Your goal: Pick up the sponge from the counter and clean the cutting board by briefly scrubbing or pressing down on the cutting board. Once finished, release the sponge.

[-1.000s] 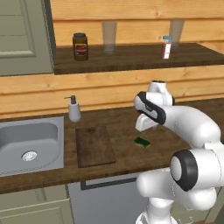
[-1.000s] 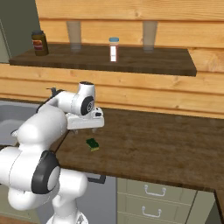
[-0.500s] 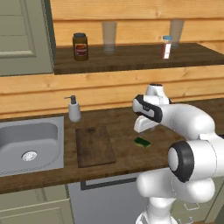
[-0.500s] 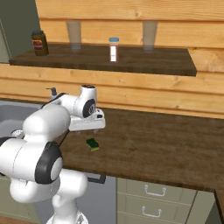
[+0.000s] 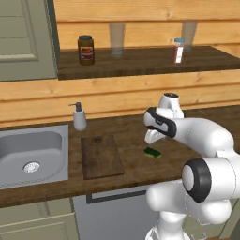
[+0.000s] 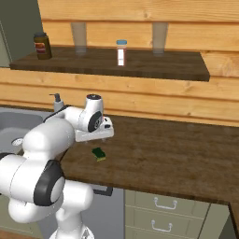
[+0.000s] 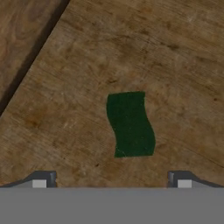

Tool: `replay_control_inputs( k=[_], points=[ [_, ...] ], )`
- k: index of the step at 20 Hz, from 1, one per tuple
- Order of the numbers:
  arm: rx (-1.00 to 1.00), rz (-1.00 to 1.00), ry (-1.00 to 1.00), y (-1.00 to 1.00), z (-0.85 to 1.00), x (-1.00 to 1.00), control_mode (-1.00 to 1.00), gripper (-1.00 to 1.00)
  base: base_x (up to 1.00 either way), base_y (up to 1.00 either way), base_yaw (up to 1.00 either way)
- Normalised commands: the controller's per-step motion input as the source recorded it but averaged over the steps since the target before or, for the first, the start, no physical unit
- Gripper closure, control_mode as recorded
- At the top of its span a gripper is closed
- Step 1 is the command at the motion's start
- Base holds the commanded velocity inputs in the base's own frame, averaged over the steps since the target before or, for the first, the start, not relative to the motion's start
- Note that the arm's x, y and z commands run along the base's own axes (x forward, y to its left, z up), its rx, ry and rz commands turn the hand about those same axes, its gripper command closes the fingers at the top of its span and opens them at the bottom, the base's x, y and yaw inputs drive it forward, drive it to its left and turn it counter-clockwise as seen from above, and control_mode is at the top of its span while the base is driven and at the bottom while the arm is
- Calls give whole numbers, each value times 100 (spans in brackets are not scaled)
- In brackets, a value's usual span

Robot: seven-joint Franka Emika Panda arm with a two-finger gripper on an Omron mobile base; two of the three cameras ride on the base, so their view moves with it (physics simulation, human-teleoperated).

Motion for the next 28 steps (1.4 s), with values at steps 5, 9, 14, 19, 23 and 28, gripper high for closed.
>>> replay_control_inputs(
  k=[5,9,14,19,23,28],
  points=[
    [0,0,0,0,-9,0,-100,-100,0,0,0],
    [0,0,3,0,-10,4,-100,-100,0,0,0],
    [0,0,1,0,-17,11,-100,-100,0,0,0],
    [0,0,0,0,-13,8,-100,-100,0,0,0],
    [0,0,0,0,-18,0,-100,-100,0,0,0],
    [0,0,0,0,-17,0,-100,-100,0,0,0]
  ],
)
